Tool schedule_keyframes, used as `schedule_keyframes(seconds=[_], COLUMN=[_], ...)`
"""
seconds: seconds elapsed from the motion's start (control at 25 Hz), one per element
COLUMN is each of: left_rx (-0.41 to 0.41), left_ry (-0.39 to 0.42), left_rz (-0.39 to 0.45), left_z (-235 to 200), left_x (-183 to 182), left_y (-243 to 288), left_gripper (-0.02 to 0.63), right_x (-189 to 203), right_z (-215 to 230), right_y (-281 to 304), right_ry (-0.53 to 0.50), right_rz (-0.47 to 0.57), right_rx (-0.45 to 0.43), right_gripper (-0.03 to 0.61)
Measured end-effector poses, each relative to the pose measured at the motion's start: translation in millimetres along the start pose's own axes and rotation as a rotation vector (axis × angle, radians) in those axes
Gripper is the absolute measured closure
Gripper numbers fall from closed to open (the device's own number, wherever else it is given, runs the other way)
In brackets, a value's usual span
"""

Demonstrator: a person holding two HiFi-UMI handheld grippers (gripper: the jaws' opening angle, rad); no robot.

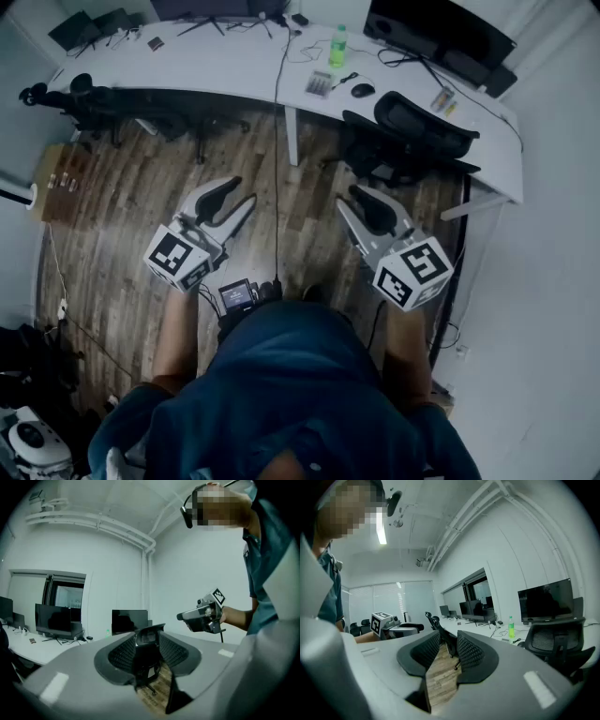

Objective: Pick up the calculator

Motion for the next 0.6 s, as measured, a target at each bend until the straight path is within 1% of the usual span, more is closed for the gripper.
schedule_keyframes(seconds=[0.12,0.32,0.44,0.6], left_rx=[0.005,-0.001,-0.005,-0.015], left_ry=[-0.022,-0.034,-0.032,-0.043], left_rz=[-0.032,-0.030,-0.007,-0.040], left_z=[-1.7,-7.4,-10.9,-10.3], left_x=[3.4,3.9,4.1,7.0], left_y=[-4.6,-10.6,-7.7,-1.4], left_gripper=[0.459,0.459,0.459,0.459], right_x=[0.9,-0.3,0.2,1.7], right_z=[-4.5,-8.2,-4.6,4.4], right_y=[5.2,14.8,19.2,21.4], right_ry=[0.001,0.000,0.004,0.012], right_rz=[-0.006,-0.009,-0.011,-0.016], right_rx=[0.002,-0.006,-0.014,-0.022], right_gripper=[0.454,0.454,0.454,0.454])
Point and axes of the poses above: the fingertips, and each gripper's own axes: y forward along the fingers, z to its right, x out of its underside, the point moved 5 cm from there along -y, backward along the fingers, and after that the axes turned 1 degree about z, right-handed, at the moved point
